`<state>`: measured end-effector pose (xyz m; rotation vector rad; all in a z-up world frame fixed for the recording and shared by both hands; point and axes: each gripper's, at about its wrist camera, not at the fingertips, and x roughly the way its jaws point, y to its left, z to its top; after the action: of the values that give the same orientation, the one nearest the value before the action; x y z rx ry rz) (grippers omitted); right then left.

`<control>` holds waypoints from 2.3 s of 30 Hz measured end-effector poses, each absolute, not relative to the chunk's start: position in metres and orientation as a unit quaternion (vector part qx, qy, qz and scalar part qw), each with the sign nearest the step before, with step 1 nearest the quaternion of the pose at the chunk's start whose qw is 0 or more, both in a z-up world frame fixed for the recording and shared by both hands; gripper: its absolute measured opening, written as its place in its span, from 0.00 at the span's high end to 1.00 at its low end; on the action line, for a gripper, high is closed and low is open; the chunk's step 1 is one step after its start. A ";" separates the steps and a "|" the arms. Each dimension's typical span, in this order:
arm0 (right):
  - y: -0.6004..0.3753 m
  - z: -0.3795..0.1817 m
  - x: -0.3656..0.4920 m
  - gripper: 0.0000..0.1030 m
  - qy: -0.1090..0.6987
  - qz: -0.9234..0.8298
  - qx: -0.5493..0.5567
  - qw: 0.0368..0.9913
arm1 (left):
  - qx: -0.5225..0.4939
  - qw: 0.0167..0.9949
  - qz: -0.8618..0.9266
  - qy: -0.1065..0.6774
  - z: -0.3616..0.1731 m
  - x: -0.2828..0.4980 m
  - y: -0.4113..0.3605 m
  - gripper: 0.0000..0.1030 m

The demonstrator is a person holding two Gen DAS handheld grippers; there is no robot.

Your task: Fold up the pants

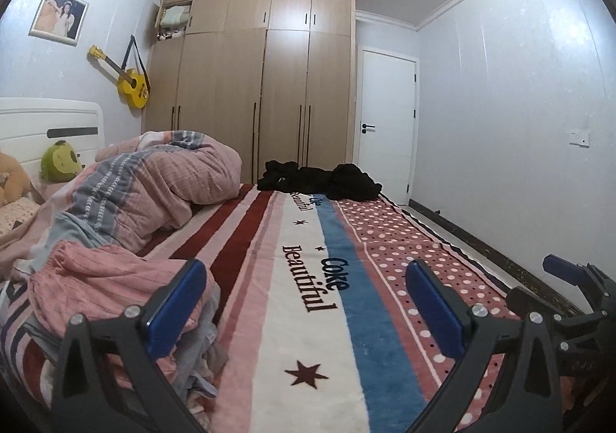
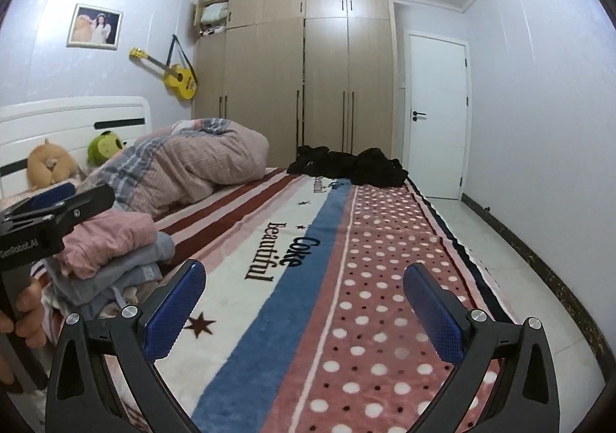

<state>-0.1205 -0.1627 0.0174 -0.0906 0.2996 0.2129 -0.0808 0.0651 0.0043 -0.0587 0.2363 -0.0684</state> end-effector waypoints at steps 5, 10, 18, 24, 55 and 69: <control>-0.161 0.018 -0.122 0.00 0.147 0.110 -0.050 0.982 | -0.039 0.992 -0.035 0.117 0.001 -0.081 0.066 0.01; -0.161 0.019 -0.123 0.00 0.145 0.118 -0.050 0.981 | -0.035 0.992 -0.035 0.117 0.001 -0.081 0.067 0.01; -0.161 0.021 -0.122 0.00 0.144 0.121 -0.045 0.981 | -0.028 0.992 -0.026 0.117 0.002 -0.082 0.069 0.01; -0.159 0.022 -0.123 0.00 0.143 0.124 -0.045 0.981 | -0.019 0.993 -0.016 0.118 0.002 -0.084 0.068 0.01; -0.154 0.025 -0.127 0.00 0.142 0.134 -0.038 0.980 | -0.018 0.992 0.006 0.127 0.001 -0.089 0.067 0.01; -0.150 0.023 -0.131 0.00 0.143 0.139 -0.038 0.979 | -0.018 0.992 0.012 0.127 0.000 -0.091 0.068 0.01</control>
<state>-0.1306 -0.1495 0.0226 -0.0762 0.2878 0.2803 -0.0912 0.0683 -0.0003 -0.0366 0.2544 0.0243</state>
